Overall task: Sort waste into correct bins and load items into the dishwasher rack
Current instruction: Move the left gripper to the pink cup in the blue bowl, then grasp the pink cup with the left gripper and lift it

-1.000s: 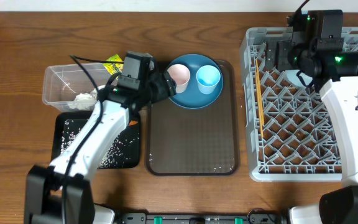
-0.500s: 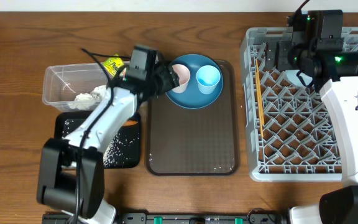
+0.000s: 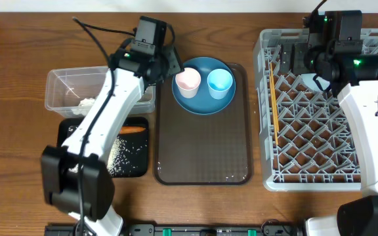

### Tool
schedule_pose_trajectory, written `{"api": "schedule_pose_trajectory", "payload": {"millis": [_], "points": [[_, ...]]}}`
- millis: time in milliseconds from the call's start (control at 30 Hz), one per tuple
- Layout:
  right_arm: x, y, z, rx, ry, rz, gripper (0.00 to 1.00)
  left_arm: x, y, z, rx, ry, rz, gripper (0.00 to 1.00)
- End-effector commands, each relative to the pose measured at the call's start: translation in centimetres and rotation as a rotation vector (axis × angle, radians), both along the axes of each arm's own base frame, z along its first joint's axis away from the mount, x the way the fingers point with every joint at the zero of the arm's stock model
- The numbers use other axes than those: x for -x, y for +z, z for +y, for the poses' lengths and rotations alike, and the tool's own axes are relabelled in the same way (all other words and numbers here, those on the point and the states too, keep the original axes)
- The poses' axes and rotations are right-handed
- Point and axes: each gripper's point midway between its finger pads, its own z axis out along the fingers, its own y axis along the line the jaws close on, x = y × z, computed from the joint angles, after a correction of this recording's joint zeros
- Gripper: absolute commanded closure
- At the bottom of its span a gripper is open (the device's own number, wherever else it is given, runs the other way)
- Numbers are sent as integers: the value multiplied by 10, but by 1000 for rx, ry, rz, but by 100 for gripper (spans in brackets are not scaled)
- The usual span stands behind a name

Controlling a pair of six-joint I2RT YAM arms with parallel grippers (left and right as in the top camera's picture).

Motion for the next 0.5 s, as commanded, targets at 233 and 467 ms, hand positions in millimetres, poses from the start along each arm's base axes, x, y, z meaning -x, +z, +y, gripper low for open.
{"api": "schedule_pose_trajectory", "payload": {"millis": [233, 467], "points": [[0, -1, 2, -1, 8, 3, 1, 0, -65, -9, -68, -31, 126, 47], [0, -1, 2, -1, 8, 4, 1, 3, -72, -14, -75, -44, 142, 50]]}}
